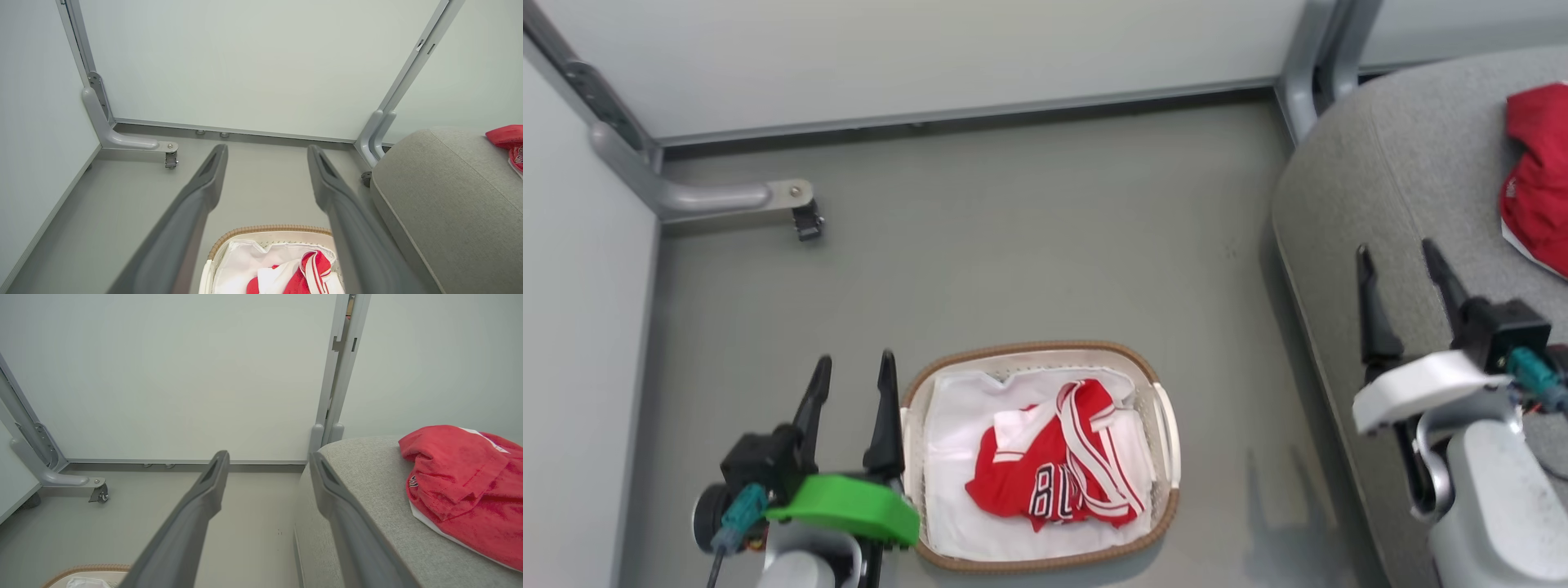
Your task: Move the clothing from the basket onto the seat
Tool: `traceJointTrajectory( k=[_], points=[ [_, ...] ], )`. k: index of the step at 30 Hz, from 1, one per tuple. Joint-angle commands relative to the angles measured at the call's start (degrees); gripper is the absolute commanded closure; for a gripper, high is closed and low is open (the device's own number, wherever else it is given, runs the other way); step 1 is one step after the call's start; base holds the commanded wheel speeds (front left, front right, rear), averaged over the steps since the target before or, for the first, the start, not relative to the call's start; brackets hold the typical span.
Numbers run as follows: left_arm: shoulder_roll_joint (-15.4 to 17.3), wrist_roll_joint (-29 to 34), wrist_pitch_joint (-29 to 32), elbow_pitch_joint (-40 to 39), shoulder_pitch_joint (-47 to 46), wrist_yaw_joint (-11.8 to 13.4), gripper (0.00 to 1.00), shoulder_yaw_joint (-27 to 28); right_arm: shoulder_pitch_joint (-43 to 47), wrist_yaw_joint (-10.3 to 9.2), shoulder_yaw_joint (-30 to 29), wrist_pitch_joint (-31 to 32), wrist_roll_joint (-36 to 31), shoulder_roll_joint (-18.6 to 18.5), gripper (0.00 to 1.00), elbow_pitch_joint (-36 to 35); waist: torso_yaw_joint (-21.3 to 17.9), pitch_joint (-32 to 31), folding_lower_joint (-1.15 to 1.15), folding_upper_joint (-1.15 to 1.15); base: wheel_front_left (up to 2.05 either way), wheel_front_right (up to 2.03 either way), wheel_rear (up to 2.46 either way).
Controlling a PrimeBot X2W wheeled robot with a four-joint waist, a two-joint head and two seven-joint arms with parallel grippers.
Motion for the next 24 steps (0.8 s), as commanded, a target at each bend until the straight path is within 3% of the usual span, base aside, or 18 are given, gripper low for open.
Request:
traceJointTrajectory(
  k=[1, 9, 24],
  points=[
    [-0.34, 1.0, 0.02, -0.14, 2.47, -0.38, 0.0, 1.17, 2.74, -0.06, 0.39, -0.28, -0.35, 0.6, 0.0, -1.19, 3.93, -4.16, 0.0, 0.0, 0.0, 0.0, 0.0],
    [-2.11, 4.72, 0.02, -0.49, 9.54, -1.82, 0.0, 5.69, 12.78, -0.06, 1.92, -0.28, -1.51, 4.17, 0.0, -6.19, 5.72, -7.85, 0.0, 0.0, 0.0, 0.0, 0.0],
    [-3.56, 5.97, 0.02, -0.73, 12.67, -3.77, 0.0, 8.72, 18.35, -0.06, 7.2, -0.28, 2.44, 4.4, 0.0, -5.85, 5.05, -9.94, 0.0, 0.0, 0.0, 0.0, 0.0]
  ],
)
